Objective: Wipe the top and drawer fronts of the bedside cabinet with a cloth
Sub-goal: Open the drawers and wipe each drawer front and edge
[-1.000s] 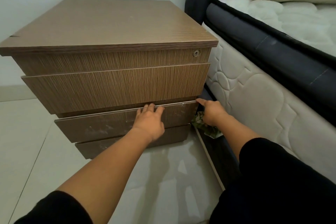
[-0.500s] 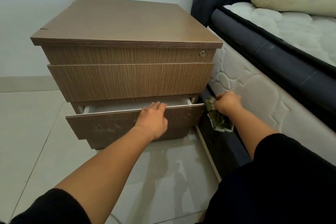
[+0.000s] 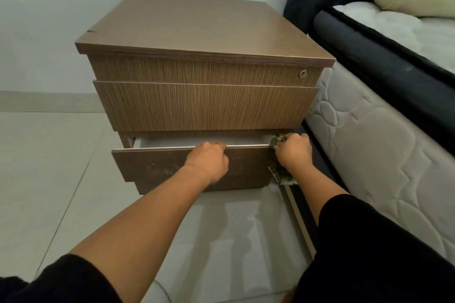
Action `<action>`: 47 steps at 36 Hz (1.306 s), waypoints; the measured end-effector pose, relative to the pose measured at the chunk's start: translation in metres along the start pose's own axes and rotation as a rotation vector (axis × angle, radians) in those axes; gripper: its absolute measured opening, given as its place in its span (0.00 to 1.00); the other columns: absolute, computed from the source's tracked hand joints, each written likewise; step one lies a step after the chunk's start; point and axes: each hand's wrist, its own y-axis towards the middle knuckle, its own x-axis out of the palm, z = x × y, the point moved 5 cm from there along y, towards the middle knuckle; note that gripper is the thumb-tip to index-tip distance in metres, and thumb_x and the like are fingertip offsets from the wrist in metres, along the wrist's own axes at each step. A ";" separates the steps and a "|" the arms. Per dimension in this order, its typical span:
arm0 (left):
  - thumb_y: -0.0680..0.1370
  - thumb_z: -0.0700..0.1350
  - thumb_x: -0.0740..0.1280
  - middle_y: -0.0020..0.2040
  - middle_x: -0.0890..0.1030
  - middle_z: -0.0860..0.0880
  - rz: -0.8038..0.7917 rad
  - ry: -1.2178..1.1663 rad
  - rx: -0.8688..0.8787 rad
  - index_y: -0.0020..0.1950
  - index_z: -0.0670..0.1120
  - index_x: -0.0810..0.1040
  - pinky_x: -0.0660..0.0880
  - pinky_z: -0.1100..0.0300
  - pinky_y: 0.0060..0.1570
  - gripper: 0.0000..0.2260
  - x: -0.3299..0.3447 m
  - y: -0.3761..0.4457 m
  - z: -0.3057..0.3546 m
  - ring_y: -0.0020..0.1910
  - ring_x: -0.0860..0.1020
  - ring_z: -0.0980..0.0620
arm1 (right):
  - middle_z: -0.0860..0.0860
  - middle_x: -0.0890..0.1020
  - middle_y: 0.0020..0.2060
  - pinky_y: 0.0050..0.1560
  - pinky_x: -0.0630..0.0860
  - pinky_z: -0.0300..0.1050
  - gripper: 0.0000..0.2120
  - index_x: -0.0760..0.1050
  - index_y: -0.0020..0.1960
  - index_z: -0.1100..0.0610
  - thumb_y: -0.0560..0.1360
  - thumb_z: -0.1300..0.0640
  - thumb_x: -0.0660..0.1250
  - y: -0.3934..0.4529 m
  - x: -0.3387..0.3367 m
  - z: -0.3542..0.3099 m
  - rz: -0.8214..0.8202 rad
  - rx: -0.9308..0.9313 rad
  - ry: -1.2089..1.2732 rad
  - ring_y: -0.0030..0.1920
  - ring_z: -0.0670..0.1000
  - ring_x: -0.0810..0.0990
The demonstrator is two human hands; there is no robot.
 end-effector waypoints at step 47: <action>0.80 0.58 0.46 0.61 0.79 0.46 0.235 -1.005 -0.541 0.63 0.45 0.75 0.67 0.55 0.58 0.26 -0.040 -0.058 -0.226 0.57 0.78 0.49 | 0.61 0.67 0.62 0.55 0.73 0.46 0.19 0.69 0.64 0.64 0.76 0.55 0.64 -0.163 0.099 -0.243 -0.178 -0.507 -0.183 0.58 0.59 0.71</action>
